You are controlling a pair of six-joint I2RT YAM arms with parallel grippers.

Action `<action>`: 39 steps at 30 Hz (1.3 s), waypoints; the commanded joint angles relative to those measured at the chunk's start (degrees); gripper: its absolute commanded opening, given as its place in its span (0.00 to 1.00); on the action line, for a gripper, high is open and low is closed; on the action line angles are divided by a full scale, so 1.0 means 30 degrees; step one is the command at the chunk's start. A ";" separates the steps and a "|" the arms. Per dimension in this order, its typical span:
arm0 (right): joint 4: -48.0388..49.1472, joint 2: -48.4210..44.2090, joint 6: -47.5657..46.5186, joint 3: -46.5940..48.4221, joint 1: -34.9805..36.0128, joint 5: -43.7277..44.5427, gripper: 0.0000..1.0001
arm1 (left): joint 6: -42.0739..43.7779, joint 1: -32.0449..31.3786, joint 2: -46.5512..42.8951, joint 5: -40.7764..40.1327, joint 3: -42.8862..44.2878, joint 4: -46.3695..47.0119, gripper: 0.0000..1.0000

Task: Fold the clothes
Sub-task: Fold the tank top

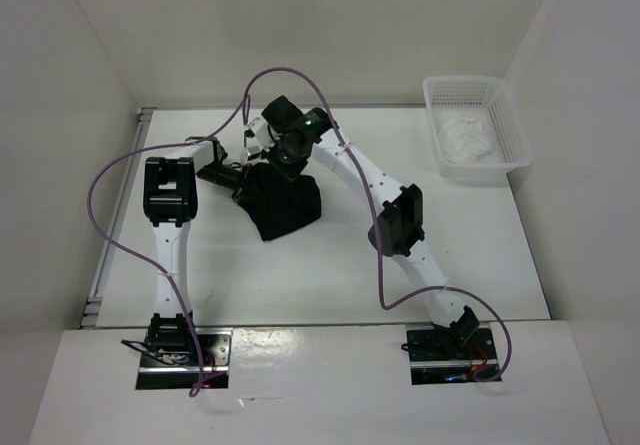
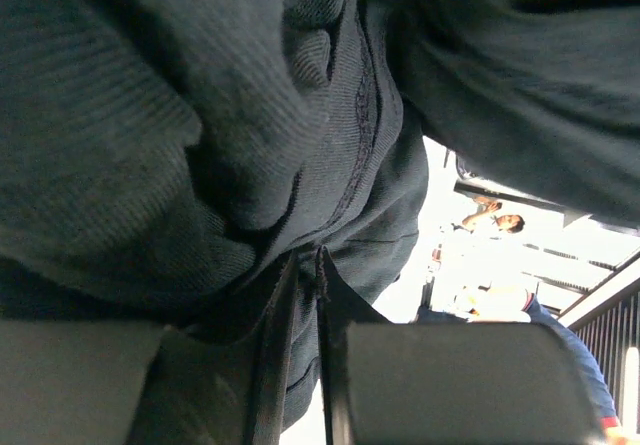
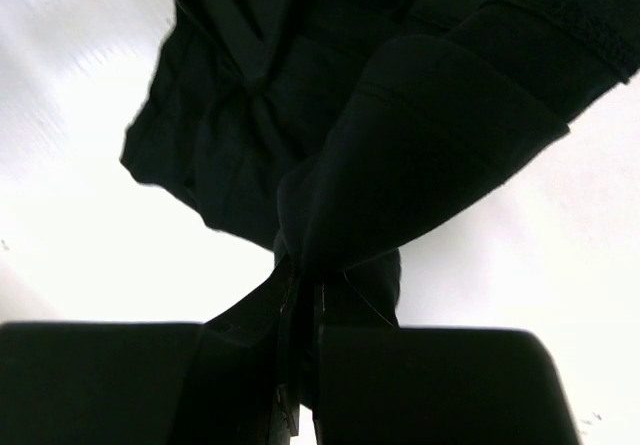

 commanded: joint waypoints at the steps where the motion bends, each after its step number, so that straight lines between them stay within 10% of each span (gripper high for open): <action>1: 0.1131 0.0673 0.0650 0.1204 0.1008 0.0353 0.01 | 0.1220 0.0108 0.0282 -0.0595 0.0277 0.0086 0.21; 17: 0.2274 0.2695 0.2027 0.2730 0.1186 0.1056 0.02 | 0.1220 0.0108 -0.0480 -0.0595 -0.0251 0.0261 0.21; 23: 0.2274 0.2870 0.2027 0.2905 0.1186 0.0414 0.02 | 0.1015 0.0108 -0.1006 -0.0769 -0.0251 0.0435 0.46; 39: 0.1922 0.2872 0.1676 0.3081 0.1977 -0.0145 0.03 | 0.0576 0.1600 -0.2205 -0.1940 -0.0426 0.0437 0.47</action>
